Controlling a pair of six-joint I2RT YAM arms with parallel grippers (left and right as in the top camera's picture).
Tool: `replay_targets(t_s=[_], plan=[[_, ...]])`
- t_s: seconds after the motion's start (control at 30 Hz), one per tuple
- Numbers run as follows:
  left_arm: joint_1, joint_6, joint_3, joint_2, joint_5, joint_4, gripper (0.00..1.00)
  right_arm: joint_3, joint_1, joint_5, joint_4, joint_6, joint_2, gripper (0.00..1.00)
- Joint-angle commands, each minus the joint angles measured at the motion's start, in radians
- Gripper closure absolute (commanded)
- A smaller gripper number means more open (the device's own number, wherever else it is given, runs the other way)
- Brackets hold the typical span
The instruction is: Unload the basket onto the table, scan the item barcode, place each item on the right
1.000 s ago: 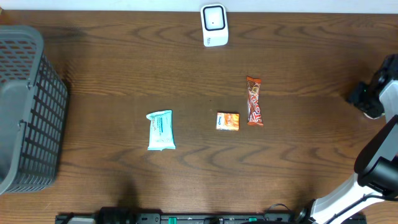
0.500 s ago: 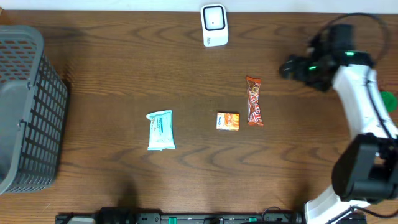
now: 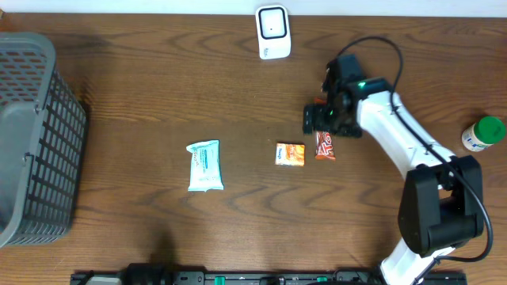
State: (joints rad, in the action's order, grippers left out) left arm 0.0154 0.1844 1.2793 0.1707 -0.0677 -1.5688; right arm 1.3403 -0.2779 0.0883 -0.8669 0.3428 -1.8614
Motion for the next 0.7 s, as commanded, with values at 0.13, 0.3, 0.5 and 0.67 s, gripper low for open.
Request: replay_targets(t_s=[0.13, 0.3, 0.5, 0.67], plan=[[0.004, 0.010, 0.001, -0.002, 0.009, -0.002, 0.16, -0.111, -0.023, -0.113, -0.008, 0.133, -0.007, 0.30], [0.004, 0.010, 0.001, -0.002, 0.009, -0.002, 0.16, -0.208, -0.023, -0.114, 0.028, 0.143, -0.007, 0.41], [0.004, 0.010, 0.001, -0.002, 0.009, -0.002, 0.16, -0.243, -0.023, -0.116, 0.078, 0.150, -0.007, 0.51], [0.004, 0.010, 0.001, -0.002, 0.009, -0.002, 0.16, -0.243, -0.023, -0.169, 0.127, 0.150, -0.007, 0.54]])
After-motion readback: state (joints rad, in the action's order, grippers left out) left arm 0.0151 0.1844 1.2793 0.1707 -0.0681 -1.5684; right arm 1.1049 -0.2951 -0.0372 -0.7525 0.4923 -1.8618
